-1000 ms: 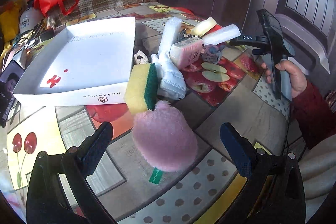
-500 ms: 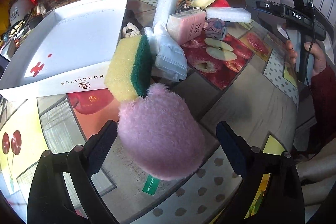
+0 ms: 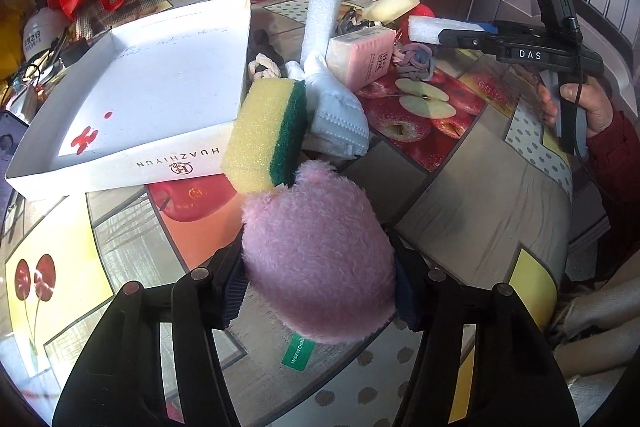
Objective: Organize soft objects
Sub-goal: 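Carry the pink ball and foam block into the white tray and open both tools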
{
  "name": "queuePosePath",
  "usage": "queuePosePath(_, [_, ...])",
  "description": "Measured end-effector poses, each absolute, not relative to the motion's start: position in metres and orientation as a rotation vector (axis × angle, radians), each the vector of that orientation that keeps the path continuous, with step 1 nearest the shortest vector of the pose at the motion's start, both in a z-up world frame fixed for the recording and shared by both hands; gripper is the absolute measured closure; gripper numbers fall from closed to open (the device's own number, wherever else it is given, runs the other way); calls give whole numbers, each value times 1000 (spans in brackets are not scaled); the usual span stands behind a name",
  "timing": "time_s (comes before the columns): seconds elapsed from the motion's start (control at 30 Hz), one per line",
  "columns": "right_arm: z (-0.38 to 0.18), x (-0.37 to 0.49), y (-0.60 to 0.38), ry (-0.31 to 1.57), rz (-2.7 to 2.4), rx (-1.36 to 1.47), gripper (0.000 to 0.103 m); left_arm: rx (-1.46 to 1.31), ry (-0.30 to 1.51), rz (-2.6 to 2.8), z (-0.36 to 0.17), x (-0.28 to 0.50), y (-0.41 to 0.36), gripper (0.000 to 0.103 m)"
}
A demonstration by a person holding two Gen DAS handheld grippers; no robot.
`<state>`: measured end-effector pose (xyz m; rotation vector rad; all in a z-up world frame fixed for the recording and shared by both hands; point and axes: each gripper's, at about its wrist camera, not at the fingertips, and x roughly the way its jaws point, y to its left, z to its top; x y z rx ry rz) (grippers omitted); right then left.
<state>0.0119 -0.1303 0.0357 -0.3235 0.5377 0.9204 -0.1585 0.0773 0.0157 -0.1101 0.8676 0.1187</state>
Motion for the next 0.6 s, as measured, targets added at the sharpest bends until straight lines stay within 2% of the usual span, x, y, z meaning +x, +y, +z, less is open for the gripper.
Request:
queuePosePath(0.2, [65,-12,-162,328,893,-118,39,-137,641,174,44,-189,86,43])
queuePosePath(0.37, [63,-20,-158,248,843,-31,39,-128,444,365,60,-208,110,43])
queuePosePath(0.6, [57,-20,-145,244,817,4,39,-139,395,513,59,-206,138,43])
